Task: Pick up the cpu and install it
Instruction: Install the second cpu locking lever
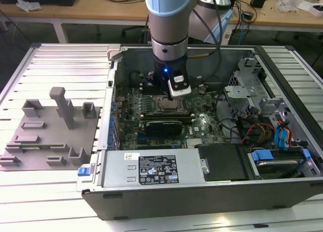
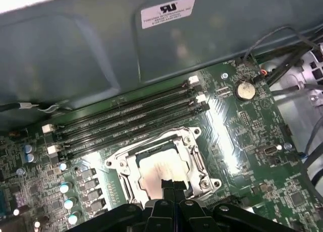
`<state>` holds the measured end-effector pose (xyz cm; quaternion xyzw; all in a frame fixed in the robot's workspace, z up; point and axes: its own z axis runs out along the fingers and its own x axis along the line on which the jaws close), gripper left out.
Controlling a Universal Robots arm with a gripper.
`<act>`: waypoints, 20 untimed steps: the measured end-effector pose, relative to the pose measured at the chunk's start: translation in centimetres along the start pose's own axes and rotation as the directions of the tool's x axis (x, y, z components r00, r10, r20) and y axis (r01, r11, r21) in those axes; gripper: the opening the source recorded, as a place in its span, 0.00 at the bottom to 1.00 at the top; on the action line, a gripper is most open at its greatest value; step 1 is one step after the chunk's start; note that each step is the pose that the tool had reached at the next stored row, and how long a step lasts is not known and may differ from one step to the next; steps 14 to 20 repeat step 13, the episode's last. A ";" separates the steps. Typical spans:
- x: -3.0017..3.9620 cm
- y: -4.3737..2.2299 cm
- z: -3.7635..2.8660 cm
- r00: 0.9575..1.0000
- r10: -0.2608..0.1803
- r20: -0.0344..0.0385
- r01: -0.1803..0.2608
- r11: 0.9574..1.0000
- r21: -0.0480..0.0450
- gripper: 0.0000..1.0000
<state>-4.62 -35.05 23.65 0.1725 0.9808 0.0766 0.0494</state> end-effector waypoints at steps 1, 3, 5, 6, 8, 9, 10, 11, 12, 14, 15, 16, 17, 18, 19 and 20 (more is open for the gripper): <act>0.04 0.20 -0.17 1.000 -0.002 0.004 0.002 1.000 0.014 0.11; 0.02 0.38 -0.39 1.000 -0.004 0.010 0.004 0.999 0.035 0.11; -0.08 0.45 -0.54 1.000 -0.006 0.011 0.005 0.999 0.050 0.11; -0.08 0.45 -0.54 1.000 -0.006 0.011 0.005 0.999 0.051 0.11; -0.08 0.45 -0.54 1.000 -0.006 0.011 0.005 0.999 0.051 0.11; -0.09 0.45 -0.54 1.000 -0.006 0.011 0.005 0.999 0.051 0.11; -0.09 0.46 -0.54 1.000 -0.006 0.011 0.005 0.999 0.051 0.11; -0.09 0.46 -0.54 1.000 -0.006 0.011 0.005 0.999 0.051 0.11; -0.09 0.46 -0.54 1.000 -0.006 0.011 0.005 0.999 0.051 0.11; -0.09 0.46 -0.54 1.000 -0.006 0.011 0.005 0.999 0.051 0.11; -0.09 0.46 -0.54 1.000 -0.006 0.011 0.005 0.999 0.051 0.11; -0.09 0.46 -0.54 1.000 -0.006 0.011 0.005 0.999 0.051 0.11; -0.09 0.46 -0.54 1.000 -0.006 0.011 0.005 0.999 0.051 0.11; -0.09 0.46 -0.54 1.000 -0.006 0.011 0.005 0.999 0.051 0.11; -0.09 0.46 -0.54 1.000 -0.006 0.011 0.005 0.999 0.051 0.11; -0.09 0.46 -0.54 1.000 -0.006 0.011 0.005 0.999 0.051 0.11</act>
